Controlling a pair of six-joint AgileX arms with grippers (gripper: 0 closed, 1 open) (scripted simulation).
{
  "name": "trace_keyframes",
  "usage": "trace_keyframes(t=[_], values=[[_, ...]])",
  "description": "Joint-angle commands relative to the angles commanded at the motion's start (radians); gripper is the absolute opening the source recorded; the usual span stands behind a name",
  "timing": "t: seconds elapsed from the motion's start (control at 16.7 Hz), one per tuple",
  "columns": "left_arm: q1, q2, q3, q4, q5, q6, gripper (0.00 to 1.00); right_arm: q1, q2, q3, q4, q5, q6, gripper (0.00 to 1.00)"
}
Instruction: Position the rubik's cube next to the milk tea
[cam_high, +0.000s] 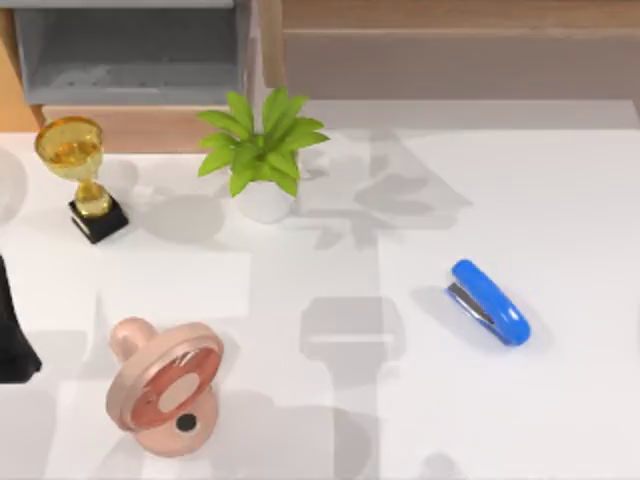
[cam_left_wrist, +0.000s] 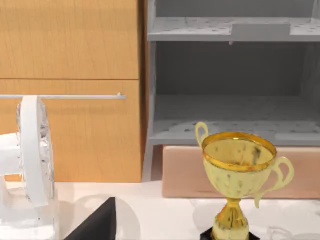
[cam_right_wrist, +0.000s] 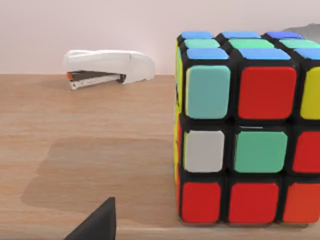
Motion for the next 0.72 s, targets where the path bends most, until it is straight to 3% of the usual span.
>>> trace_keyframes(t=[0.48, 0.72], values=[[0.000, 0.000, 0.000, 0.000, 0.000, 0.000, 1.00, -0.001, 0.030, 0.023, 0.000, 0.000, 0.001, 1.00], [0.000, 0.000, 0.000, 0.000, 0.000, 0.000, 1.00, 0.007, 0.126, 0.135, -0.014, 0.012, 0.001, 1.00]])
